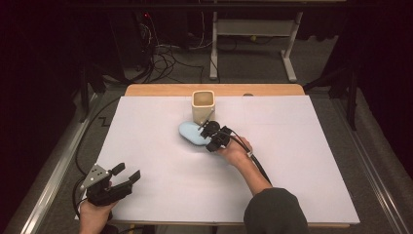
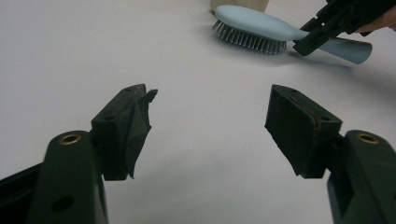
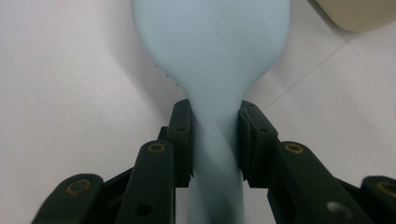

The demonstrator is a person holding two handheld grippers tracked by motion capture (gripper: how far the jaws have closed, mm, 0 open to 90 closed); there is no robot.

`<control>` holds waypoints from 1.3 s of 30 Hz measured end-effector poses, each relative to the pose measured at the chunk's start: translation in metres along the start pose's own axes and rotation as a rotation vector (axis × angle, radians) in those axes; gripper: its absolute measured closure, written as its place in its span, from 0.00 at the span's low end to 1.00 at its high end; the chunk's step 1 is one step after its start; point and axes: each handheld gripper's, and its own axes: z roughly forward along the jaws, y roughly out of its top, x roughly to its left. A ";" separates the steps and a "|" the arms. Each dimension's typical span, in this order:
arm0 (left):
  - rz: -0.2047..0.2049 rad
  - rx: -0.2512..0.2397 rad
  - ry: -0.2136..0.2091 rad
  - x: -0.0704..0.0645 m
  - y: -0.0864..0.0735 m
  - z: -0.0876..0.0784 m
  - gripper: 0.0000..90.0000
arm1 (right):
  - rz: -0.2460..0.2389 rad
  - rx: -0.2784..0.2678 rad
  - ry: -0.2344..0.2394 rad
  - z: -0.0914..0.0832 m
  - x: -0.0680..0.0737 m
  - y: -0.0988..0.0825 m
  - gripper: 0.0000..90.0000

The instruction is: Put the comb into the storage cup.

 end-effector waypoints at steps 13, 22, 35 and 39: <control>0.001 0.002 0.000 0.000 0.000 0.000 0.35 | 0.004 -0.066 0.037 -0.016 0.000 -0.012 0.79; 0.000 0.003 0.002 0.000 0.000 0.001 0.35 | 0.020 -0.085 0.044 -0.019 -0.001 -0.023 0.79; 0.005 0.007 0.002 -0.001 0.000 0.001 0.35 | 0.022 -0.132 0.045 -0.035 0.003 -0.042 0.79; 0.006 0.009 0.003 -0.001 0.000 0.001 0.35 | 0.022 -0.141 0.051 -0.039 0.002 -0.047 0.79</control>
